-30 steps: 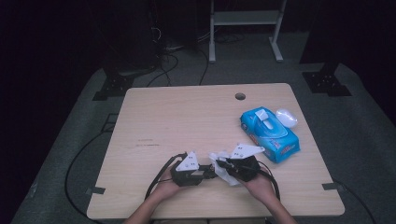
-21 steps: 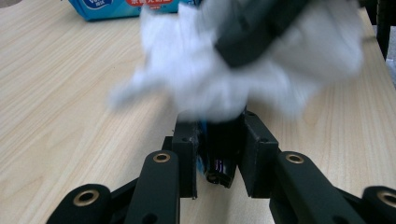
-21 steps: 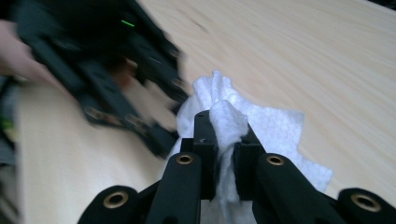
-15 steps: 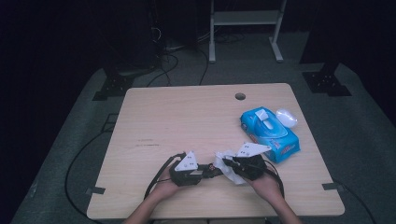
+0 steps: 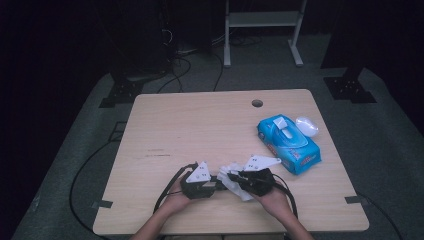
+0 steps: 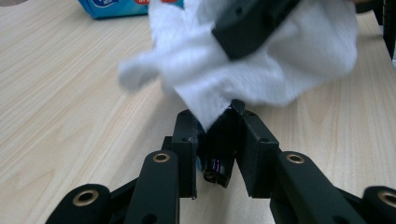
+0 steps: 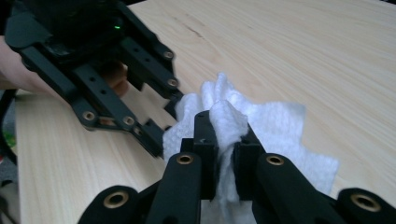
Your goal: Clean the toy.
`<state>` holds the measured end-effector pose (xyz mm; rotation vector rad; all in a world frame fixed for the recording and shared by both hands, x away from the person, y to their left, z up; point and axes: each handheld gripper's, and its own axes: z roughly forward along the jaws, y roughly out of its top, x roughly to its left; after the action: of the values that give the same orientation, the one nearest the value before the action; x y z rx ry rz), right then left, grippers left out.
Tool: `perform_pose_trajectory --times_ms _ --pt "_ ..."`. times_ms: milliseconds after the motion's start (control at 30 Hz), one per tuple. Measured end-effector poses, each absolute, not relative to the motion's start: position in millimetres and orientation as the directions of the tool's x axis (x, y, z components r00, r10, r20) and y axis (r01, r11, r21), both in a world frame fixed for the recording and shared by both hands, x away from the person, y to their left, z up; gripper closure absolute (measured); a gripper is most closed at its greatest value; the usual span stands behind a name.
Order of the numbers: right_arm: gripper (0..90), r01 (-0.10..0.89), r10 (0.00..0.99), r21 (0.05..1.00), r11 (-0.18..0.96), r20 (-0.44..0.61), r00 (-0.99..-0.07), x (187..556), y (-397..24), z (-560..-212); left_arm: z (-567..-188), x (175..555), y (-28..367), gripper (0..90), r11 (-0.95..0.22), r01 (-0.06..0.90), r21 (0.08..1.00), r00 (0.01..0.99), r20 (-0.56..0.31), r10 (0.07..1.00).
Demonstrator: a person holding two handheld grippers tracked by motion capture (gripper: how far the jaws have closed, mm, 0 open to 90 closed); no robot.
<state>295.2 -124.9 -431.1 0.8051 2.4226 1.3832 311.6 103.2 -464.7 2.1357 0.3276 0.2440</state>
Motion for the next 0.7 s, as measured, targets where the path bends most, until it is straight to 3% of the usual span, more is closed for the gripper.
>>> perform_pose_trajectory --times_ms 167,300,700 --pt "82.9 0.324 0.554 0.848 0.419 0.044 -0.831 297 -120 -431 -465 312 104 70.2 -0.528 0.143 0.837 0.943 0.046 0.329" --pt "82.9 0.304 0.587 0.832 0.464 -0.031 -0.809 296 -131 -429 -464 312 105 70.3 -0.531 0.14 0.836 0.943 0.051 0.328" --pt "82.8 0.306 0.644 0.821 0.483 -0.096 -0.759 298 -150 -427 -461 313 109 70.8 -0.55 0.133 0.825 0.942 0.067 0.327"
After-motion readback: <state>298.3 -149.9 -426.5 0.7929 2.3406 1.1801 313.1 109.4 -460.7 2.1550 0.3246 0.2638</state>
